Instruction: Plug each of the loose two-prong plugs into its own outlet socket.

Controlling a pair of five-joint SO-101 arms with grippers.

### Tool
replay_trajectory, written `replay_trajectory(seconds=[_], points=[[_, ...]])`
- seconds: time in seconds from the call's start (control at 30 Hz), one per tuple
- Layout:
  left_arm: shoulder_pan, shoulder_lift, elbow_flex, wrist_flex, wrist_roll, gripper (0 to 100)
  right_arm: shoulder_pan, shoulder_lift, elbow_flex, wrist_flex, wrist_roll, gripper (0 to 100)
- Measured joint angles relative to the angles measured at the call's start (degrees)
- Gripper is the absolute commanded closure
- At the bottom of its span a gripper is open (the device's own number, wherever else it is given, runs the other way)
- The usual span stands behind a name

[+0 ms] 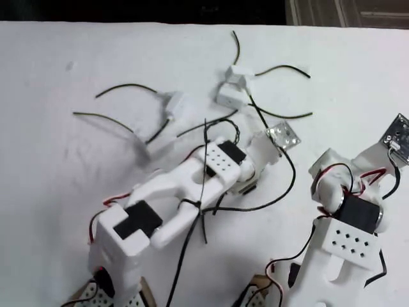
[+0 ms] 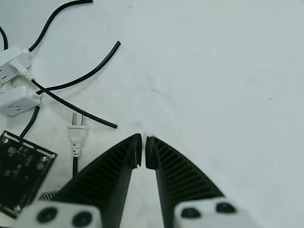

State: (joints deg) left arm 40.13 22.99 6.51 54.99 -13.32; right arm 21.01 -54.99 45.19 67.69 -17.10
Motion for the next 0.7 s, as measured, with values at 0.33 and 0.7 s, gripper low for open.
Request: replay_trajectory(seconds=[0.33,0.7], points=[[0.0,-1.0,-7.3,16.1,-1.3,98,0.0,0.0,0.0,0.0,0.0,97.9],[-5.0,-21.0,7.9,20.3,-1.8,98,0.0,0.0,0.0,0.0,0.0,97.9]])
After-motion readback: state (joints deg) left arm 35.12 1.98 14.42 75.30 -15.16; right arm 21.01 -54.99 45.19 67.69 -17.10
